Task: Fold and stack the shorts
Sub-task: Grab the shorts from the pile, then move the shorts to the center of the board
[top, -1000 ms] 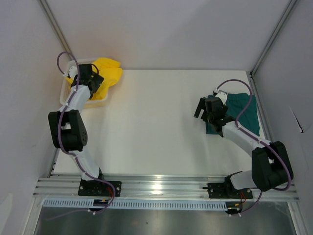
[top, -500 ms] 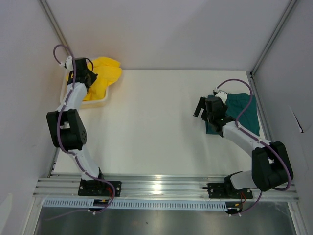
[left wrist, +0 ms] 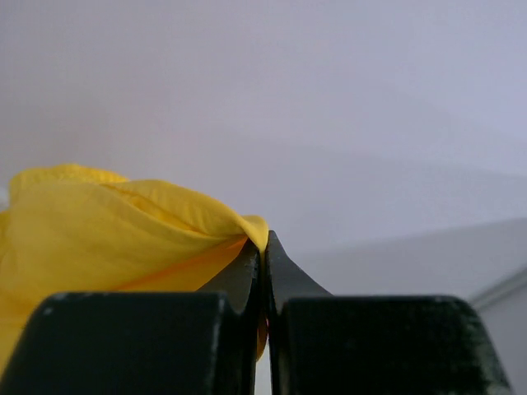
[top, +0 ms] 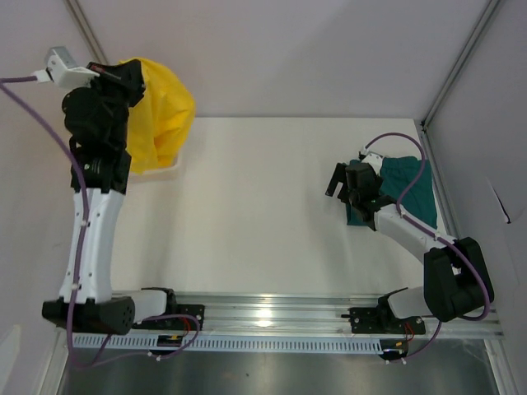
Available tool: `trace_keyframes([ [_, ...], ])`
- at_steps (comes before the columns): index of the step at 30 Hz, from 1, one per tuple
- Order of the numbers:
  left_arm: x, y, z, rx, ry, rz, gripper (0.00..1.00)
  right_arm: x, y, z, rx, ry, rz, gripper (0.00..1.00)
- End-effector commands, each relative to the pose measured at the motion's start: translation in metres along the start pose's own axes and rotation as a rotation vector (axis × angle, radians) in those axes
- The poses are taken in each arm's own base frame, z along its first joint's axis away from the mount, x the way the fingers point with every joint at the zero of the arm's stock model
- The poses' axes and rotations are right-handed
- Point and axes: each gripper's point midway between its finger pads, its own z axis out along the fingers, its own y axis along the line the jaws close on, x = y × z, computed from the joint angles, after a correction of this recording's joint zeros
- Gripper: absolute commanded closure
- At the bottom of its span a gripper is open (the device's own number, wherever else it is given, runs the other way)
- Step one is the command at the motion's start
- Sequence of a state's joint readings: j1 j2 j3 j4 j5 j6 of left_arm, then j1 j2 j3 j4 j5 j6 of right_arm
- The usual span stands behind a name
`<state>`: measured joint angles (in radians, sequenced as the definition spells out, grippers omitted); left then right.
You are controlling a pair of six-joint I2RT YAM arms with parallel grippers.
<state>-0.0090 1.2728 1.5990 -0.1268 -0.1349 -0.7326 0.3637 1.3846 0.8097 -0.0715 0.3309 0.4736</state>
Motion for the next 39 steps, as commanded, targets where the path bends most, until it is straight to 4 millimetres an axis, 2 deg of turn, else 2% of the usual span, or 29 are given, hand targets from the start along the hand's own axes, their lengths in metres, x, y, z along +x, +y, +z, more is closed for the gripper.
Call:
trace_keyframes([
  [1, -0.058, -0.079, -0.057, 0.232, -0.137, -0.064, 1.00, -0.012, 0.005, -0.003, -0.018, -0.050, 0.014, 0.00],
  [2, -0.061, -0.086, -0.067, 0.256, -0.141, -0.078, 1.00, -0.012, 0.005, -0.003, -0.019, -0.051, 0.016, 0.01],
  [3, -0.071, -0.102, -0.088, 0.311, -0.152, -0.104, 1.00, -0.012, 0.005, -0.003, -0.021, -0.051, 0.016, 0.00],
  [5, -0.068, -0.115, -0.107, 0.362, -0.128, -0.137, 1.00, -0.012, 0.005, -0.003, -0.022, -0.053, 0.016, 0.01],
  [6, -0.084, -0.127, -0.126, 0.418, -0.161, -0.162, 1.00, -0.012, 0.006, -0.003, -0.023, -0.052, 0.016, 0.01],
  [8, -0.086, -0.142, -0.142, 0.483, -0.142, -0.189, 1.00, -0.012, 0.005, -0.003, -0.022, -0.053, 0.016, 0.01],
  [11, -0.079, -0.151, -0.150, 0.524, -0.092, -0.218, 1.00, -0.013, 0.005, -0.003, -0.020, -0.053, 0.018, 0.00],
  [15, -0.051, -0.145, -0.138, 0.503, -0.018, -0.230, 1.00, -0.012, 0.004, -0.002, -0.016, -0.051, 0.020, 0.01],
  [16, -0.038, -0.138, -0.132, 0.480, 0.009, -0.242, 1.00, -0.011, 0.003, -0.001, -0.012, -0.047, 0.019, 0.00],
  [17, -0.016, -0.126, -0.125, 0.451, 0.048, -0.245, 1.00, -0.011, 0.002, 0.000, -0.011, -0.043, 0.023, 0.01],
  [18, -0.005, -0.122, -0.124, 0.447, 0.072, -0.254, 1.00, -0.010, 0.002, 0.000, -0.015, -0.039, 0.024, 0.01],
  [21, 0.080, -0.078, -0.113, 0.347, 0.233, -0.281, 1.00, -0.006, -0.006, 0.007, -0.006, -0.003, 0.052, 0.01],
  [22, 0.094, -0.072, -0.113, 0.333, 0.260, -0.288, 1.00, -0.005, -0.008, 0.009, 0.000, 0.008, 0.068, 0.02],
  [23, 0.124, -0.058, -0.116, 0.311, 0.310, -0.288, 1.00, 0.000, -0.010, 0.012, -0.007, 0.035, 0.081, 0.02],
  [24, 0.138, -0.053, -0.118, 0.302, 0.328, -0.292, 1.00, 0.002, -0.012, 0.014, -0.015, 0.053, 0.097, 0.03],
  [25, 0.163, -0.036, -0.120, 0.261, 0.359, -0.282, 1.00, 0.001, -0.019, 0.019, -0.017, 0.062, 0.127, 0.04],
  [27, 0.212, -0.016, -0.130, 0.225, 0.442, -0.251, 1.00, 0.012, -0.018, 0.025, -0.054, 0.123, 0.166, 0.04],
  [30, 0.247, 0.004, -0.135, 0.167, 0.492, -0.202, 1.00, 0.020, -0.020, 0.035, -0.080, 0.181, 0.201, 0.05],
  [31, 0.252, 0.008, -0.135, 0.158, 0.498, -0.186, 1.00, 0.021, -0.020, 0.037, -0.075, 0.190, 0.204, 0.05],
  [32, 0.257, 0.012, -0.137, 0.146, 0.513, -0.175, 0.95, 0.024, -0.024, 0.040, -0.070, 0.204, 0.217, 0.06],
  [33, 0.260, 0.015, -0.137, 0.137, 0.524, -0.165, 0.86, 0.028, -0.024, 0.042, -0.079, 0.226, 0.227, 0.06],
  [34, 0.262, 0.015, -0.136, 0.136, 0.533, -0.143, 0.59, 0.038, -0.028, 0.048, -0.064, 0.264, 0.235, 0.05],
  [36, 0.258, 0.014, -0.136, 0.131, 0.548, -0.098, 0.34, 0.039, -0.033, 0.055, -0.050, 0.296, 0.250, 0.05],
  [37, 0.257, 0.014, -0.137, 0.125, 0.556, -0.084, 0.29, 0.052, -0.041, 0.058, -0.020, 0.349, 0.249, 0.06],
  [39, 0.253, 0.018, -0.141, 0.097, 0.573, -0.049, 0.22, 0.048, -0.048, 0.061, 0.018, 0.348, 0.255, 0.05],
])
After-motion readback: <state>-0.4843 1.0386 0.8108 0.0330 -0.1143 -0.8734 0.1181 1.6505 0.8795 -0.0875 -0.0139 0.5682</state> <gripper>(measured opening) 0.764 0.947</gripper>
